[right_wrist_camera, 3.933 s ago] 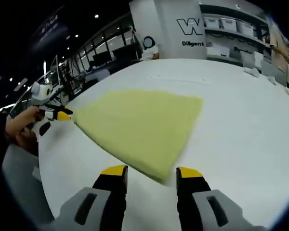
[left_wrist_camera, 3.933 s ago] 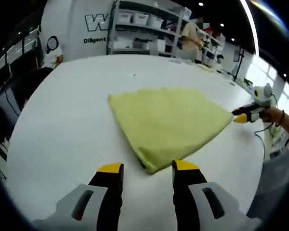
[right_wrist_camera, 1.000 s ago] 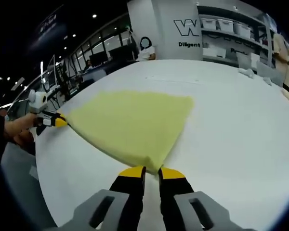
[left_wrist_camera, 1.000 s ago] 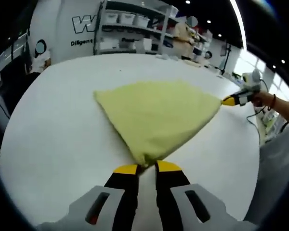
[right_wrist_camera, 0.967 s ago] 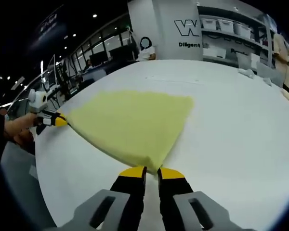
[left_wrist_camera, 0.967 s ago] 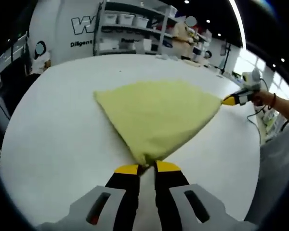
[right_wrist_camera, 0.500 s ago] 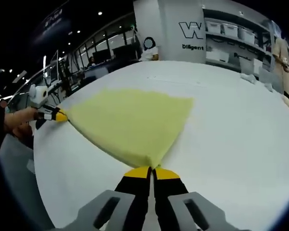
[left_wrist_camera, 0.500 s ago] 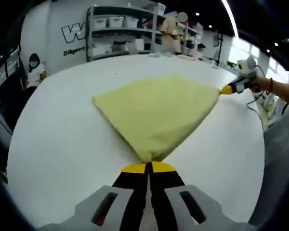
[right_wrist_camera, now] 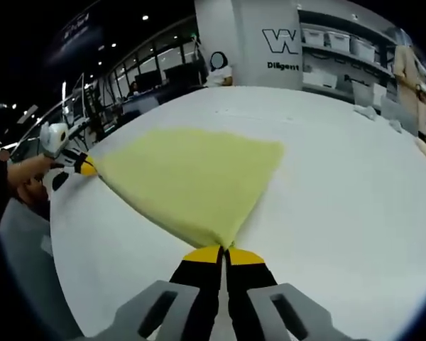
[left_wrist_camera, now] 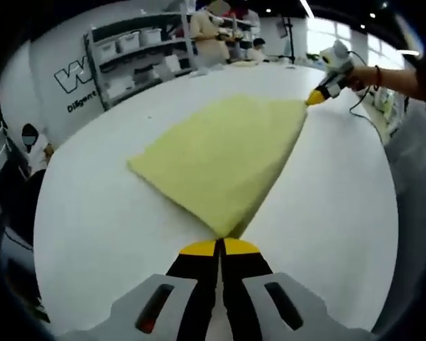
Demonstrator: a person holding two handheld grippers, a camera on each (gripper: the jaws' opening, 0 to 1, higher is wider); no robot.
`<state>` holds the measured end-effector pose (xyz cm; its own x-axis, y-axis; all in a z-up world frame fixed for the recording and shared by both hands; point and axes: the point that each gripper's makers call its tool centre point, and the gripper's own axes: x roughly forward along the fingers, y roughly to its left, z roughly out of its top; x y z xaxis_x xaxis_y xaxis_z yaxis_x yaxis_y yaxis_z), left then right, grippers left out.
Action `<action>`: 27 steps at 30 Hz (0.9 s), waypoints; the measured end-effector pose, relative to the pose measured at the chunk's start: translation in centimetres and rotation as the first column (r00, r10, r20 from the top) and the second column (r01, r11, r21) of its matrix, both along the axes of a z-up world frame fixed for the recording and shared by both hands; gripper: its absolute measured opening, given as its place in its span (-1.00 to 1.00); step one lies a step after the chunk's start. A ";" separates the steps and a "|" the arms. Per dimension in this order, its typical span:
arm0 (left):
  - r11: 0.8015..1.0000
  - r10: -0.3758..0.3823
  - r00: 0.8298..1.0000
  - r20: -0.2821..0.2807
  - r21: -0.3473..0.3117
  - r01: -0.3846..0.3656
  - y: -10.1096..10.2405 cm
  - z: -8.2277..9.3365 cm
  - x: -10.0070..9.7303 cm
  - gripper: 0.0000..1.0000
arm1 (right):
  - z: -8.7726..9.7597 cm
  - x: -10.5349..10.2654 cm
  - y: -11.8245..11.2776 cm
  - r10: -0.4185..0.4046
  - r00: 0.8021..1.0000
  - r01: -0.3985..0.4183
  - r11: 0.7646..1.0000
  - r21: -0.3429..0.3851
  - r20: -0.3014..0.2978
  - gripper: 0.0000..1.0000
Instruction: Fold the garment on the visible template until the final outline fits inside the template.
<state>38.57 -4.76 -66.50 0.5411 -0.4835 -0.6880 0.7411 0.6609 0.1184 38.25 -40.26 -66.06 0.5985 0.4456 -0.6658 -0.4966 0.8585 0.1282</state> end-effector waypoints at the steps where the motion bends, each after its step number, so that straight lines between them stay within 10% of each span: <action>1: 1.000 0.000 1.000 -0.001 0.002 0.000 0.0 -0.1 0.0 -1.00 | 0.0 -0.1 0.0 0.002 1.000 -0.002 1.000 0.000 -0.001 -1.00; 27: 0.998 0.052 0.997 -0.063 -0.042 -0.055 1.2 -0.9 -3.8 -1.00 | -0.3 -4.0 0.9 0.037 0.999 -0.037 0.999 0.015 -0.029 -1.00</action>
<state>34.82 -3.53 -67.37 0.5240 -0.4852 -0.7000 0.7096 0.7032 0.0438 34.22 -39.40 -66.33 0.5620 0.4768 -0.6759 -0.5238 0.8376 0.1553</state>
